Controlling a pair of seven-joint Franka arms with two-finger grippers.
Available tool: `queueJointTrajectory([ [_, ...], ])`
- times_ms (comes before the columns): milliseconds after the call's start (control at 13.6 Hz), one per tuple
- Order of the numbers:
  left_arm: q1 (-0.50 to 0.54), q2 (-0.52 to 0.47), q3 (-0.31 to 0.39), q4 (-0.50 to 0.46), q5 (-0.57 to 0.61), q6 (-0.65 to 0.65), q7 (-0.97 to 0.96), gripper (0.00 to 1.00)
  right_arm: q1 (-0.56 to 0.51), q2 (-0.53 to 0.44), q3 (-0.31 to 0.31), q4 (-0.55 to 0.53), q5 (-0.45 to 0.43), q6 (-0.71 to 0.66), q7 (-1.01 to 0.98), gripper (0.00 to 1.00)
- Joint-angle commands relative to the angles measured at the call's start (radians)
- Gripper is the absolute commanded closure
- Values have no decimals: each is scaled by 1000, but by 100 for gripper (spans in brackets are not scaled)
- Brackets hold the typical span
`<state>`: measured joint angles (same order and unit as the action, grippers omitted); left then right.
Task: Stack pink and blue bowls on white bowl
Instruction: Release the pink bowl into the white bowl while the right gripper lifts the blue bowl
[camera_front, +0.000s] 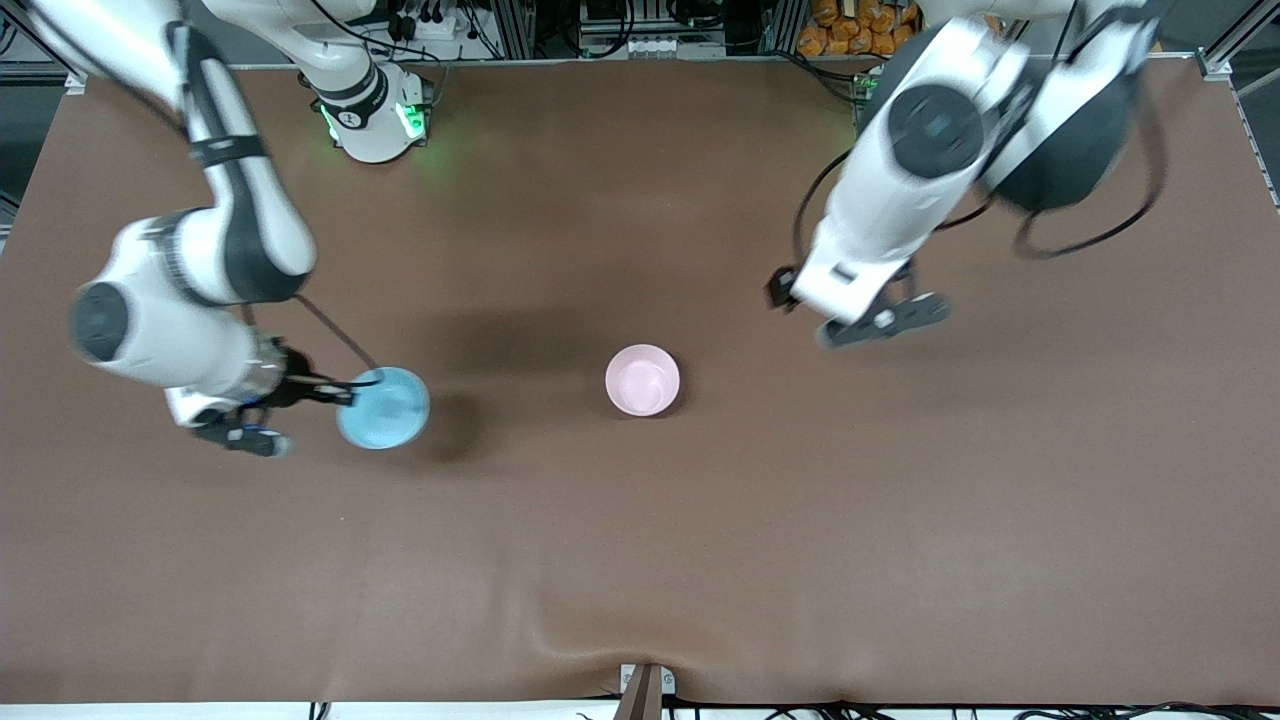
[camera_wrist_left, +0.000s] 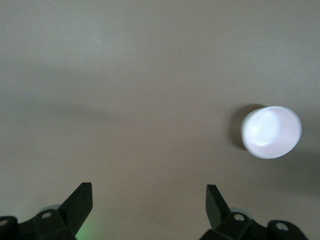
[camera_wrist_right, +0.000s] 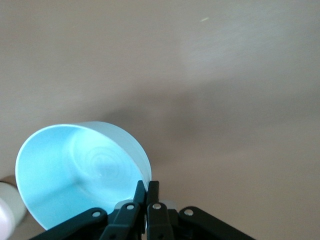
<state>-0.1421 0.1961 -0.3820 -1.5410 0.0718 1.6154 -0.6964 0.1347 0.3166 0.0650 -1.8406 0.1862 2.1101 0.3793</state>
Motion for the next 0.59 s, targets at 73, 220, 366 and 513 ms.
queueJointTrajectory([
  [73,209,-102,-8,-47,0,-18,320,0,146,-8,-14,-11,120,8,101,100],
  [220,309,-129,-9,-38,-3,-19,449,0,219,4,-14,-9,134,56,185,100],
  [366,366,-147,-3,-31,-3,-20,543,0,297,44,-16,-11,134,134,275,100],
  [513,388,-152,-2,11,6,-22,560,0,351,84,-16,-9,134,223,363,100],
])
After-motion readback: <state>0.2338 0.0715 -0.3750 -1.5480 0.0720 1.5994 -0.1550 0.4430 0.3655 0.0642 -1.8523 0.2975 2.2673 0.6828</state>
